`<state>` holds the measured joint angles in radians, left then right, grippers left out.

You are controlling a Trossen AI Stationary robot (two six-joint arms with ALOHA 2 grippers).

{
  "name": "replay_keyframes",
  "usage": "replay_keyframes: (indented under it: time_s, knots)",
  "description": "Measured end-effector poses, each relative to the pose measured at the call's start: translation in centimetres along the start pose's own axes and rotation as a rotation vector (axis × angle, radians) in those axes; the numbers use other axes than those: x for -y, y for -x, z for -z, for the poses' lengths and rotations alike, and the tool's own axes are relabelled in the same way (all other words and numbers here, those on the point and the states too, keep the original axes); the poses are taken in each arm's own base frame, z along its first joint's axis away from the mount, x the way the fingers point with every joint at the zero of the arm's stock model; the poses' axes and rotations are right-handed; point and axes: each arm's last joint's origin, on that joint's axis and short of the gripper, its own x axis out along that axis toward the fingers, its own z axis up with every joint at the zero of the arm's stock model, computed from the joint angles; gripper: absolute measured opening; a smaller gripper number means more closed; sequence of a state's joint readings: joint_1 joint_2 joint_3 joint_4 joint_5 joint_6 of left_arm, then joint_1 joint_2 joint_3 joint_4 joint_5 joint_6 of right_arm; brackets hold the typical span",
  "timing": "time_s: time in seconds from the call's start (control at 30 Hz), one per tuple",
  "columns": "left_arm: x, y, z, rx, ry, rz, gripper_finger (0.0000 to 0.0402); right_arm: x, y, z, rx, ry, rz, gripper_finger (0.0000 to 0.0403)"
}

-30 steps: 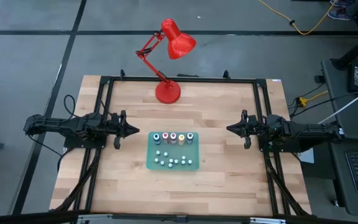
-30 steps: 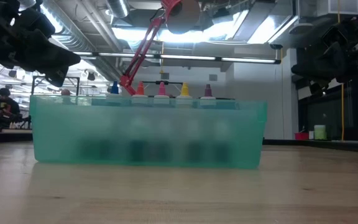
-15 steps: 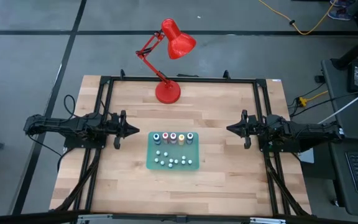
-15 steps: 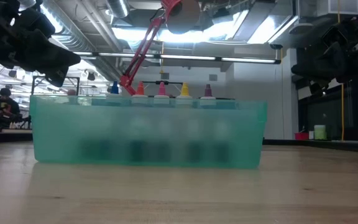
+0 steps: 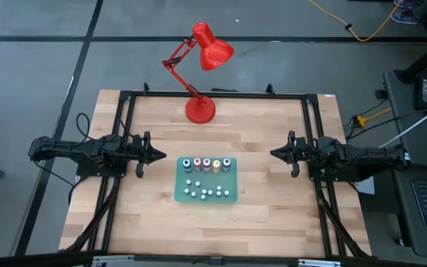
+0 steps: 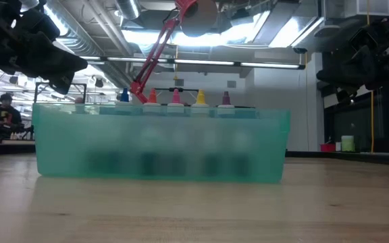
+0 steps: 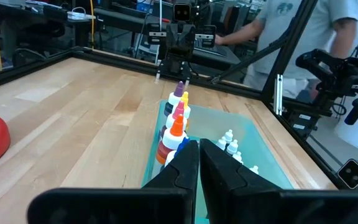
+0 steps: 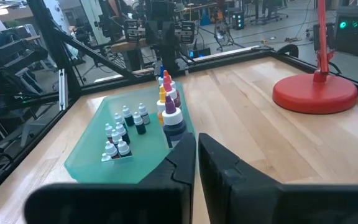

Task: Pick & Place food coloring
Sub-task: Return to Home Position

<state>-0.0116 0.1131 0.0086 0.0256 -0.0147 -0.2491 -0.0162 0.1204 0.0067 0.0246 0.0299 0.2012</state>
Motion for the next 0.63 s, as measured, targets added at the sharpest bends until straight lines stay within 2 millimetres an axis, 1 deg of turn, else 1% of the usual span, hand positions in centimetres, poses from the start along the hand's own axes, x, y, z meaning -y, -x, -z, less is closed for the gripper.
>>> replay_keyframes:
  time_s: [0.63]
  knots:
    - [0.00, 0.00, 0.00, 0.000, 0.000, 0.000, 0.0012, 0.00, 0.00, 0.00, 0.000, 0.000, 0.000, 0.0023]
